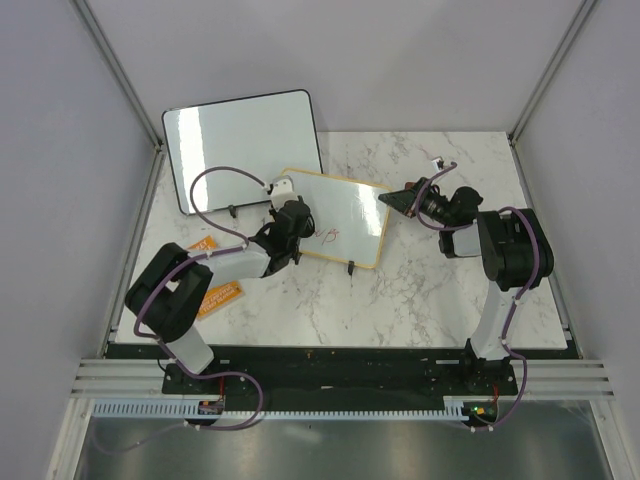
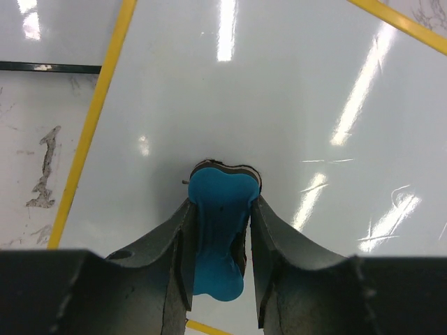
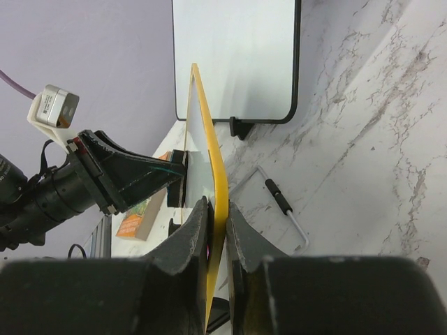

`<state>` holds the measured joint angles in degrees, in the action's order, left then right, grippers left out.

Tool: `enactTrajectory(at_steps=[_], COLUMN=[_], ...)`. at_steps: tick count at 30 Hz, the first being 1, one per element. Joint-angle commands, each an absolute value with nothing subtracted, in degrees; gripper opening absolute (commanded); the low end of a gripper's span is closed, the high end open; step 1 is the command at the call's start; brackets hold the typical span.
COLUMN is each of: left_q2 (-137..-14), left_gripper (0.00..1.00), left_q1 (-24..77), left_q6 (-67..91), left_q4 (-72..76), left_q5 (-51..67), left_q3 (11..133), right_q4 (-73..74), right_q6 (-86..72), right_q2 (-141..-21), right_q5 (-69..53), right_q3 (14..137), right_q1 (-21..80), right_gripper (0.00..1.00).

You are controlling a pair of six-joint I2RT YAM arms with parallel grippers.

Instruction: Erase the whiteboard

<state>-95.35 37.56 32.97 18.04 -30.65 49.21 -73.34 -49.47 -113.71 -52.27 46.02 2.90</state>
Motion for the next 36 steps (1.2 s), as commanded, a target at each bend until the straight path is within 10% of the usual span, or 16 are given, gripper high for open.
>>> enactTrajectory(at_steps=[1,36], left_q2=[-95.9,-112.7], left_gripper=[0.02,0.02], left_q1=[35.3,51.8], left_q6=[38.2,17.9], left_q4=[12.3,18.4], left_q5=[-37.1,-11.1], left_q3=[46.9,56.5], right_q4=[-77.9,-80.1], right_q6=[-45.4,-47.2], right_q2=[-111.6,-112.6], right_q5=[-53.4,-53.3], right_q3=[45.4,45.6], right_q1=[2.4,2.3], right_gripper=[0.0,0.0])
